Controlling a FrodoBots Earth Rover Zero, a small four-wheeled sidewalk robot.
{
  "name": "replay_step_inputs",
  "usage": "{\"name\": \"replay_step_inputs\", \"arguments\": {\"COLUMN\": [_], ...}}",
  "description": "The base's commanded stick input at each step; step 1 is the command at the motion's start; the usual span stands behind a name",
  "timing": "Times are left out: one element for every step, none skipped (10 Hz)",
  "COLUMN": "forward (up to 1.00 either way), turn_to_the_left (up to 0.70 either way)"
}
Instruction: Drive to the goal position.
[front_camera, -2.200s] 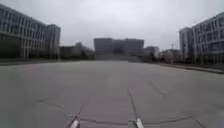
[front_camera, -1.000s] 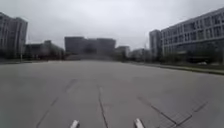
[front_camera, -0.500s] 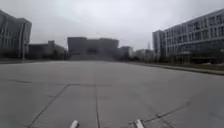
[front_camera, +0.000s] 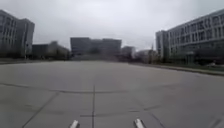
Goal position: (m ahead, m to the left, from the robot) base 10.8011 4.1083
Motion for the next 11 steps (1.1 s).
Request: {"name": "replay_step_inputs", "arguments": {"forward": [1.0,1.0,1.0,1.0,1.0,1.0,1.0,1.0,1.0,1.0,1.0], "turn_to_the_left": [0.0,0.0,0.0,0.0,0.0,0.0,0.0,0.0,0.0,0.0,0.0]}}
